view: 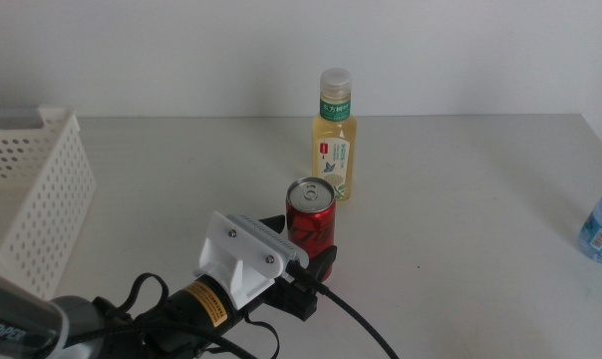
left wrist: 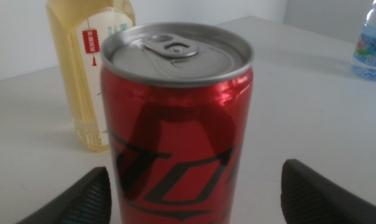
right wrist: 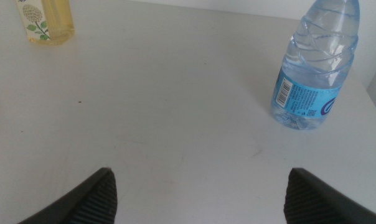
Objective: Use arms to grab the bottles and put them into the dustbin to the left of the table.
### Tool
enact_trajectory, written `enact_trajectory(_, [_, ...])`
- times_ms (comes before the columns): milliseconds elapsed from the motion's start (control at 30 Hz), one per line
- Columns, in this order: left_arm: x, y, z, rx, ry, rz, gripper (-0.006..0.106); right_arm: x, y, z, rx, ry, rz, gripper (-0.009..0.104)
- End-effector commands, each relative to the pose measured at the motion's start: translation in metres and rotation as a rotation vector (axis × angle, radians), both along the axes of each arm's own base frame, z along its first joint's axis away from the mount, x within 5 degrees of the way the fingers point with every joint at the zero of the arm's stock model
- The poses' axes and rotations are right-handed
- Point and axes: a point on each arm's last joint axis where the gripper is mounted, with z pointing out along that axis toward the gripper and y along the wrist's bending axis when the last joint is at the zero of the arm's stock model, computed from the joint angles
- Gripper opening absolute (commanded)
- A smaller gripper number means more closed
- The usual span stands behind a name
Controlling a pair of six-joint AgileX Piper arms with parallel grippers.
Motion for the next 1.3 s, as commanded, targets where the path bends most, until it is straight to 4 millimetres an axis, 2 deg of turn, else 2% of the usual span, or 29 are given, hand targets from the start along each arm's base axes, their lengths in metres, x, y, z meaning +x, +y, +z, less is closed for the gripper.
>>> enact_trajectory(0, [0.009,-0.006,0.019,-0.108,-0.104,0.000,0.093,0.000,-0.001,0.007,-0.009,-0.088,-0.006,0.082])
enact_trajectory(467, [0.037,-0.028,0.006,-0.114,-0.118,-0.006,0.093,0.000,-0.001,0.007,-0.009,-0.088,-0.006,0.082])
enact_trajectory(600, [0.042,-0.032,0.001,-0.116,-0.116,-0.005,0.088,0.000,-0.001,0.007,-0.009,-0.088,-0.006,0.082])
enact_trajectory(667, [0.042,-0.032,0.001,-0.118,-0.118,-0.009,0.083,0.000,-0.001,0.007,-0.009,-0.088,-0.006,0.082])
enact_trajectory(767, [0.042,-0.032,0.001,-0.118,-0.116,-0.006,0.068,0.000,-0.001,0.007,-0.009,-0.088,-0.006,0.082])
enact_trajectory(900, [0.042,-0.031,0.001,-0.114,-0.118,-0.005,0.041,0.000,-0.001,0.007,-0.009,-0.088,-0.006,0.082])
enact_trajectory(933, [0.043,-0.031,-0.001,-0.088,-0.084,0.007,0.015,0.000,-0.001,0.007,-0.009,-0.088,-0.006,0.082])
enact_trajectory(1100, [0.041,-0.028,0.011,-0.017,-0.019,0.013,0.012,0.000,-0.001,0.007,-0.009,-0.088,-0.006,0.082])
enact_trajectory(1267, [0.033,-0.022,0.045,0.049,-0.005,0.014,0.012,0.000,-0.001,0.007,-0.009,-0.088,-0.006,0.082])
